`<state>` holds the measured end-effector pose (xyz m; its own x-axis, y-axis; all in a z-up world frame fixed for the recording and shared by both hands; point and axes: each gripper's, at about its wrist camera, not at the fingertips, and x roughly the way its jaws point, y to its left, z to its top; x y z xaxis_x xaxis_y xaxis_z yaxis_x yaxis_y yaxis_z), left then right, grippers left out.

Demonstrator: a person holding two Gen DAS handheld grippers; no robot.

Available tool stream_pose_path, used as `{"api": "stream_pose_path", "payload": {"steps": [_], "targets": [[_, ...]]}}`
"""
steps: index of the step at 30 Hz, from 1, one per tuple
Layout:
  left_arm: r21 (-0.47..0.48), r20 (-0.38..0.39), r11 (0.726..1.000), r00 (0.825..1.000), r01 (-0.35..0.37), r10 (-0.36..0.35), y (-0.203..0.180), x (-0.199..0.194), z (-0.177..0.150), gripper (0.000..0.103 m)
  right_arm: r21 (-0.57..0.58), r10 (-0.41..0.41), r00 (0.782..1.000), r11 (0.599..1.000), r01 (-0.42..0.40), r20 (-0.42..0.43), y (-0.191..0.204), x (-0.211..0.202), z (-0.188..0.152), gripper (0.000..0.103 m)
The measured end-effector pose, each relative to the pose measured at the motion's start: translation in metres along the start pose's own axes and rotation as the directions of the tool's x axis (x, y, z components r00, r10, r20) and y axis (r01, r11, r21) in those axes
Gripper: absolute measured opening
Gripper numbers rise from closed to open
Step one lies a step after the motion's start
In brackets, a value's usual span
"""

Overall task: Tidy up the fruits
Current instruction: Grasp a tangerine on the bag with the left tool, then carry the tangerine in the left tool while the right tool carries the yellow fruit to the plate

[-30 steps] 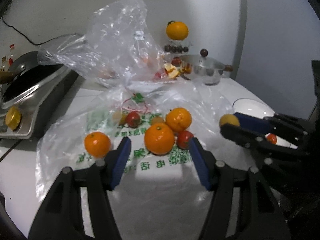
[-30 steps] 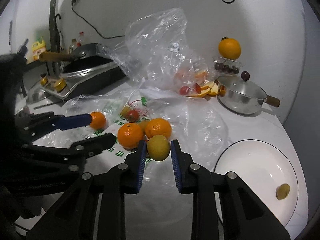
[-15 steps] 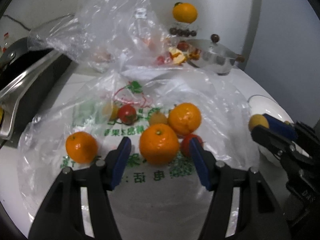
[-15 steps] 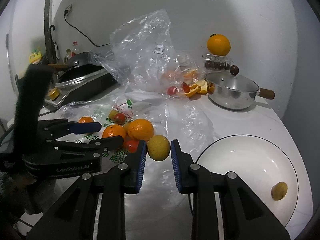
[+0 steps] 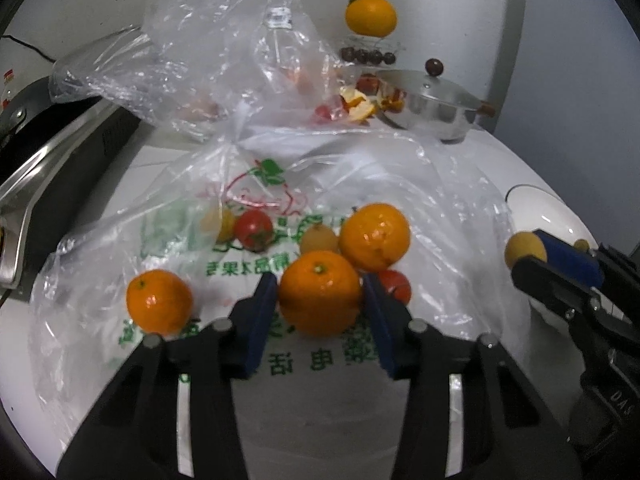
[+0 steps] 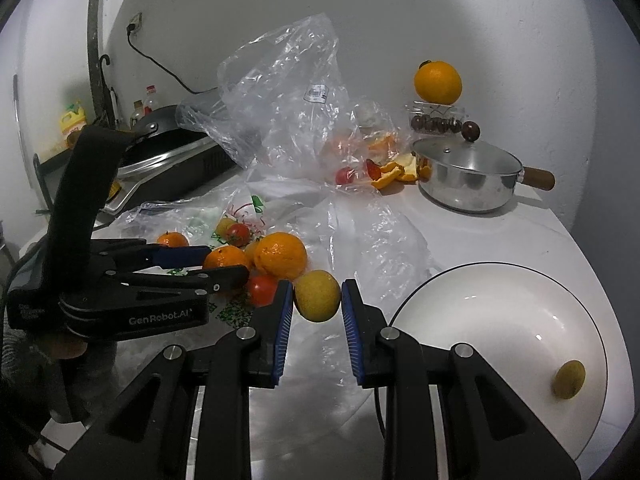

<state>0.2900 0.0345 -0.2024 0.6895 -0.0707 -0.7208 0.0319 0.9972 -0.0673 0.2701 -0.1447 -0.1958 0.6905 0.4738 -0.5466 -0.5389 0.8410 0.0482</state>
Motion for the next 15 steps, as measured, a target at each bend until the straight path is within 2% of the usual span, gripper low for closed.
{"api": "stream_pose_path", "payload": {"steps": [15], "targets": [[0.045, 0.112, 0.997, 0.992, 0.056, -0.061, -0.020, -0.044, -0.011, 0.044, -0.018, -0.048, 0.999, 0.999, 0.048, 0.025, 0.004, -0.021, 0.001, 0.027]]}}
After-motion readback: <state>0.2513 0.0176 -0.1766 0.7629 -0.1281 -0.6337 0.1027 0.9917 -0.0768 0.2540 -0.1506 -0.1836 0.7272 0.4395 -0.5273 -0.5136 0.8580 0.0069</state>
